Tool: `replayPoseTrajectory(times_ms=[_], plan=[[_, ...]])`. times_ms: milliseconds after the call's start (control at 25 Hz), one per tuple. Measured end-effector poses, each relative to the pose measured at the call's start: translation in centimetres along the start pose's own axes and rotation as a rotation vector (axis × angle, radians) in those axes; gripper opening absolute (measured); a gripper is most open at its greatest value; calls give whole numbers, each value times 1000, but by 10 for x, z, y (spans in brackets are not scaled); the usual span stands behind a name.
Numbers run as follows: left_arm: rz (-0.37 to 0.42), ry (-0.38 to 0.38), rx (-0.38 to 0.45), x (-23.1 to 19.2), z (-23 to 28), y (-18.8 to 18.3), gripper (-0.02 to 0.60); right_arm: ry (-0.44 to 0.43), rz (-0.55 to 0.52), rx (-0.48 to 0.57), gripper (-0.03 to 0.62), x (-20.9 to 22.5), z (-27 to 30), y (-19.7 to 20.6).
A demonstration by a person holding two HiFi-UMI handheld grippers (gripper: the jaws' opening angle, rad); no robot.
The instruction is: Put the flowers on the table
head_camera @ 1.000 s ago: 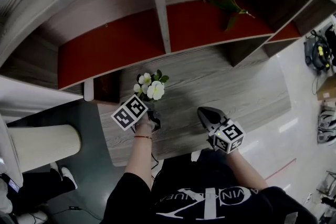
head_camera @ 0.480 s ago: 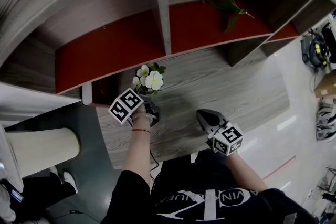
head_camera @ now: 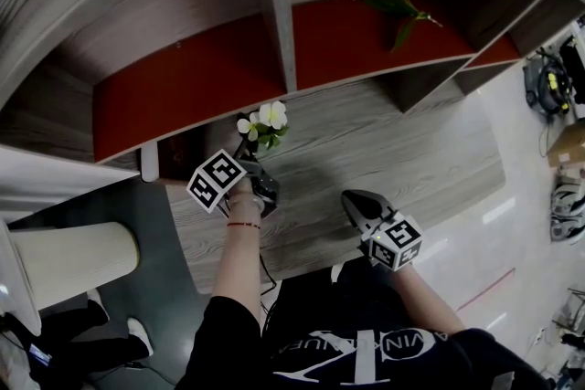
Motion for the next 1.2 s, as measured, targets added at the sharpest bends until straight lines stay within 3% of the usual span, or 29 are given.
replayPoseTrajectory(times_ms=[360,560,680,960,1200], plan=[[-19,23,12,-2,-17,-1,86,-12,-4,14,11,-3,3,-2],[43,14,1,-8,-29,-1,76,-32,-1,34,11,-5,9,-5],[97,10,7,-9,-40,-2,25,-41,8,46,11,-6,12,-8],[84,120,42,5,-66,-8,5,-69,-29,68,9,-5,20,-23],[184,210,107,18,-89,-16,3,-89,-60,94,9,-3,24,-40]])
Point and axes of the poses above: the fingertips, and each gripper's own axes: z forward along the fingers, x to its right, y out of its underside, the point moved 5 cm from there along -z, backward along the fingers, and after that the axes turned 14 degrees about x, right-handed, at the moved point
